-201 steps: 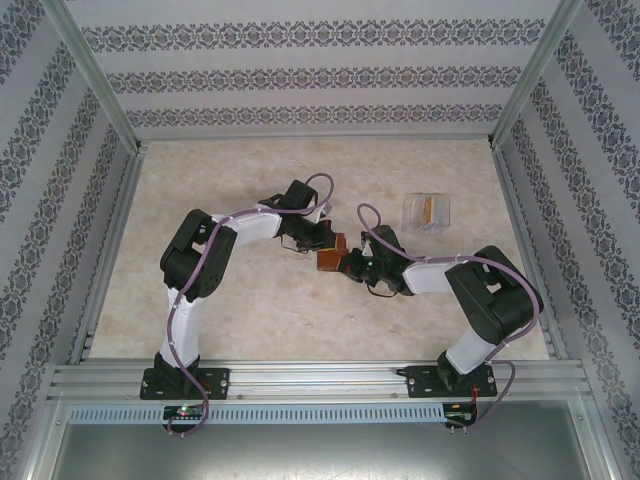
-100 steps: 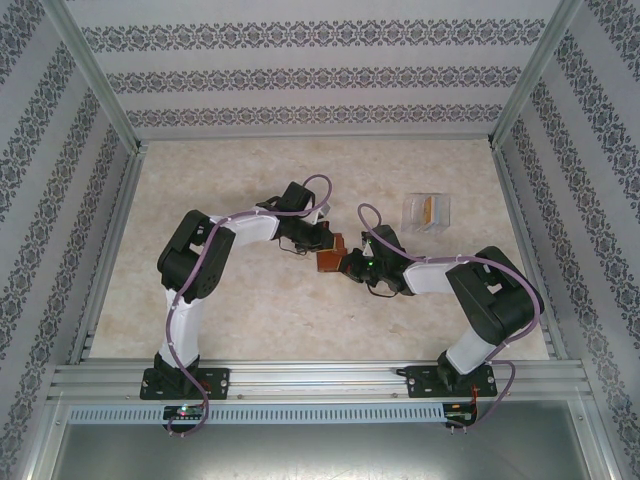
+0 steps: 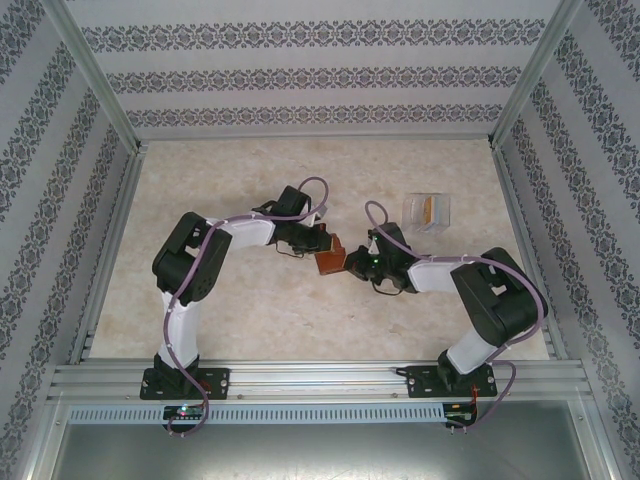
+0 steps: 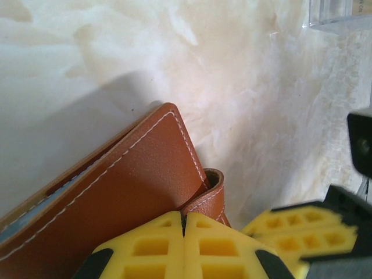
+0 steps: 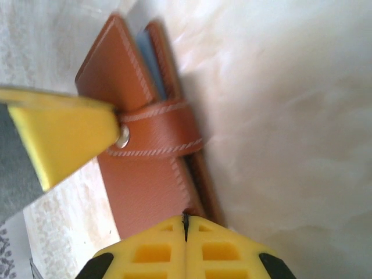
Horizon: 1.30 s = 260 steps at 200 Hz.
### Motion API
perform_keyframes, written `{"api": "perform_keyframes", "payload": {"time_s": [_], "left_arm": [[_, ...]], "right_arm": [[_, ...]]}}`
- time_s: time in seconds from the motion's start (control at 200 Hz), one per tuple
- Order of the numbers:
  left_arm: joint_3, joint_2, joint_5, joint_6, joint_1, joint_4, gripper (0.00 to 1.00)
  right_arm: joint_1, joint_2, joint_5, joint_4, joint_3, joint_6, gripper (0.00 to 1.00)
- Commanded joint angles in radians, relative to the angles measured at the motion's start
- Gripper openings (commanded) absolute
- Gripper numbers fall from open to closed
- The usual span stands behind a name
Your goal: Put the credit cards into the card holder
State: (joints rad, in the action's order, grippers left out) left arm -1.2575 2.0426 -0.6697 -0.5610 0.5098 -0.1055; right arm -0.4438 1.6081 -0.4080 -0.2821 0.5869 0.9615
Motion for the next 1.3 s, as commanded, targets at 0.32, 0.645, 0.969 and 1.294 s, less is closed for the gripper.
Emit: {"api": "perform_keyframes", "payload": {"time_s": [0.32, 0.645, 0.969, 1.294], "left_arm": [[0.149, -0.025, 0.075, -0.022, -0.012, 0.136, 0.00], [0.201, -0.052, 0.101, -0.022, -0.013, 0.187, 0.00], [0.216, -0.038, 0.088, -0.048, -0.013, 0.231, 0.00], [0.237, -0.031, 0.082, -0.069, -0.012, 0.271, 0.00]], "right_arm": [[0.039, 0.050, -0.064, 0.187, 0.243, -0.074, 0.10], [-0.003, 0.204, -0.137, 0.327, 0.373, -0.097, 0.04], [-0.012, 0.282, -0.138, 0.432, 0.424, -0.139, 0.02], [0.000, 0.222, -0.141, 0.422, 0.447, -0.104, 0.01]]}}
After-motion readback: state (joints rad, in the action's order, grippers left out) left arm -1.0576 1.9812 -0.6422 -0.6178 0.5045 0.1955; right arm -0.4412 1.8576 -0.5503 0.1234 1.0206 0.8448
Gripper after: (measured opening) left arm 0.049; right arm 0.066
